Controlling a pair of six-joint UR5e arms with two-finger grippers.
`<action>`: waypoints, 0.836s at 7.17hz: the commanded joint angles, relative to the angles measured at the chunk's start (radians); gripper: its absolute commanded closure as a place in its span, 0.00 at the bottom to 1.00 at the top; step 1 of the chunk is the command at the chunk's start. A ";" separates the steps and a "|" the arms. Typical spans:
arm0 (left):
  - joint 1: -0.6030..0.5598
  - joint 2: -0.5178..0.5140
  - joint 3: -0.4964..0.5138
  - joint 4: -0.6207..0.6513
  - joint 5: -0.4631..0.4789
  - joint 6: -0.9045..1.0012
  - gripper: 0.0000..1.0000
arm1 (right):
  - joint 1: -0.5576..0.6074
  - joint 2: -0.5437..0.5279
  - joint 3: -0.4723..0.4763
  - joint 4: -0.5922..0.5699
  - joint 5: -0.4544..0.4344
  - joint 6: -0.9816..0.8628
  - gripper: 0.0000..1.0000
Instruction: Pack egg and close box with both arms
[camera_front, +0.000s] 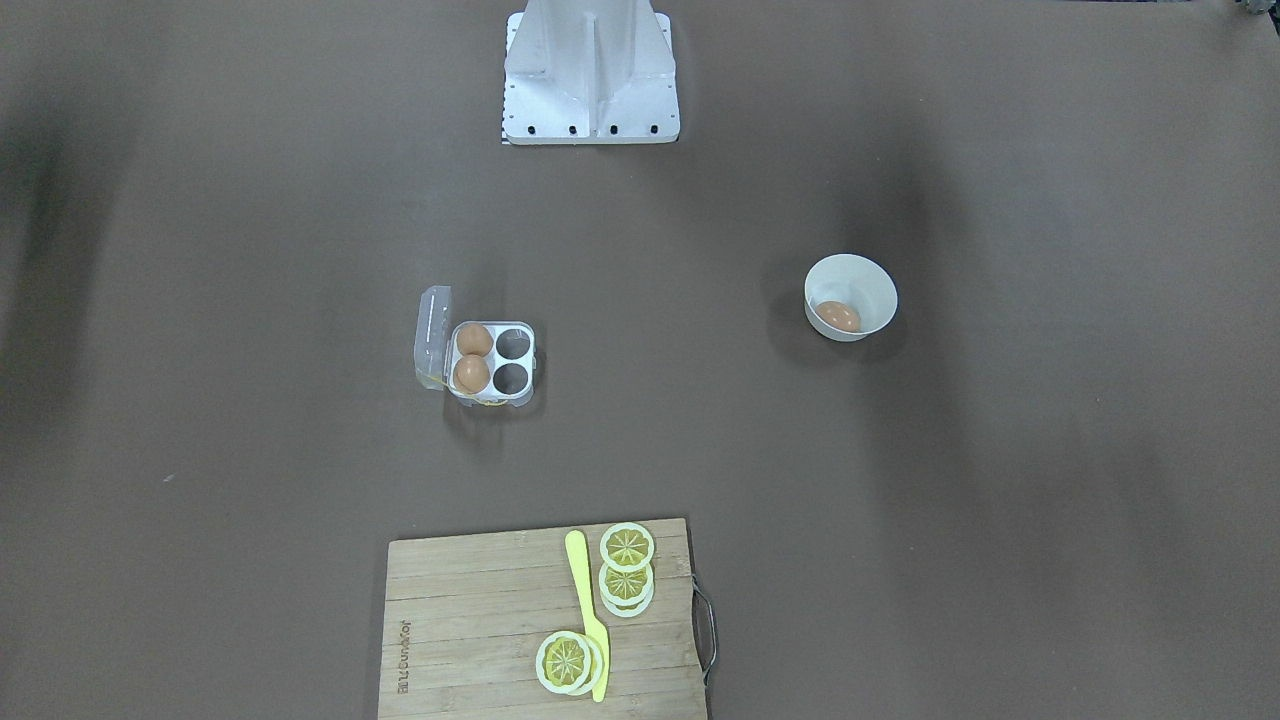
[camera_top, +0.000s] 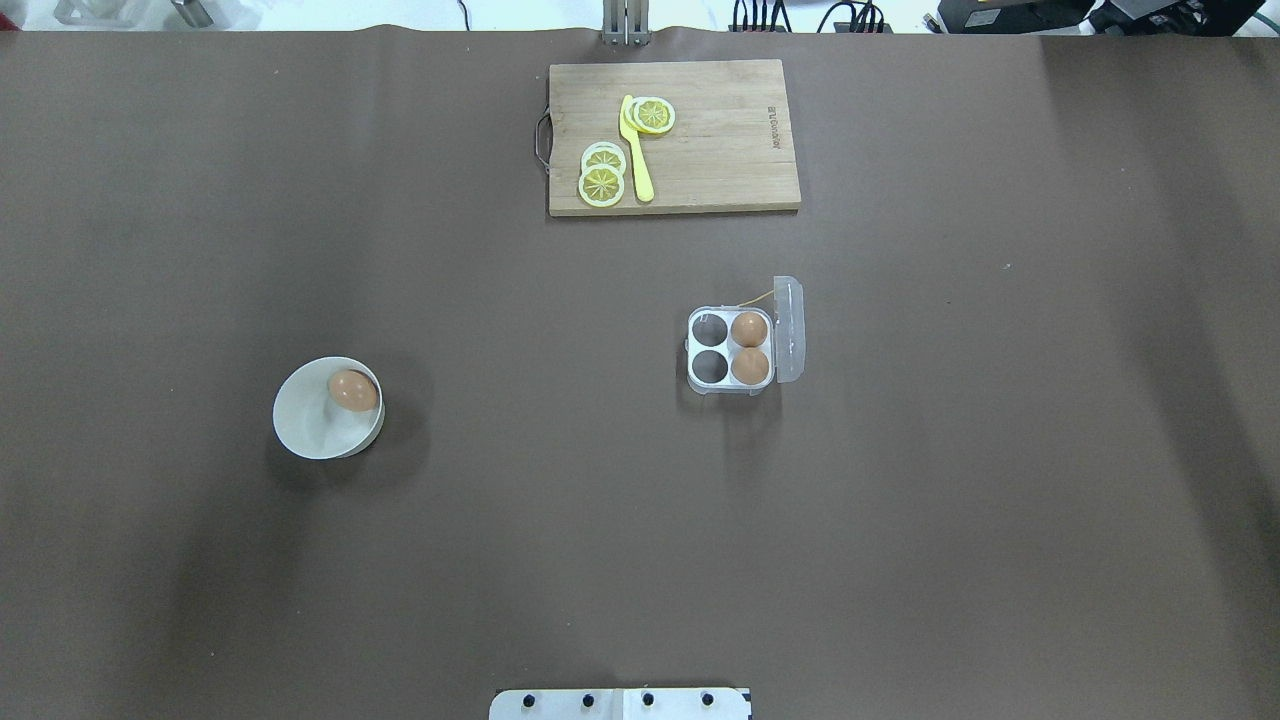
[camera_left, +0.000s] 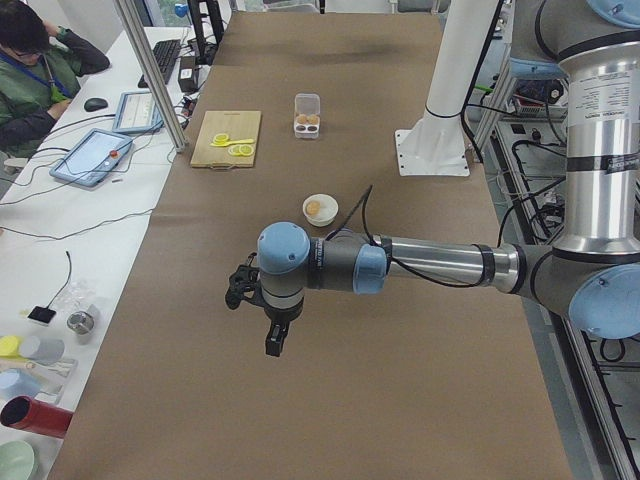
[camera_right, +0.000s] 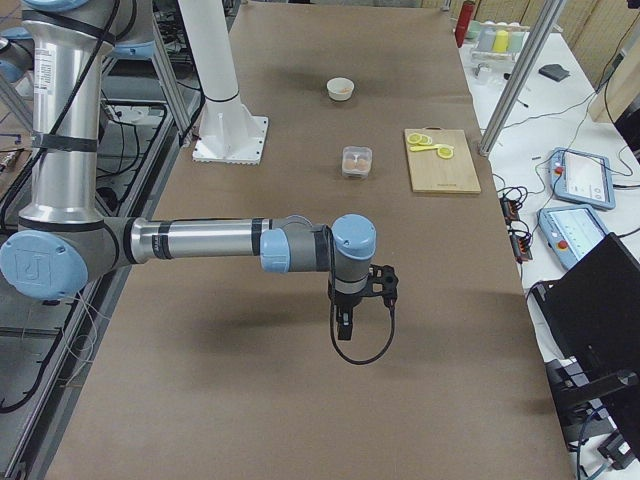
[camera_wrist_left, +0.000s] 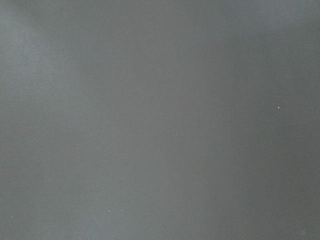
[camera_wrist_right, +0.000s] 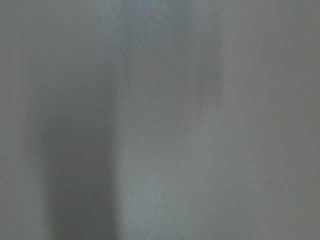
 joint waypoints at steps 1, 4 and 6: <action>0.002 0.004 -0.003 -0.005 0.000 0.001 0.01 | 0.000 0.000 0.000 0.001 0.001 0.000 0.00; 0.002 -0.002 -0.021 -0.008 -0.023 0.004 0.01 | -0.002 -0.001 0.026 0.001 -0.001 -0.002 0.00; 0.000 -0.005 -0.034 -0.009 -0.069 0.004 0.01 | -0.006 0.000 0.047 -0.001 0.001 0.003 0.00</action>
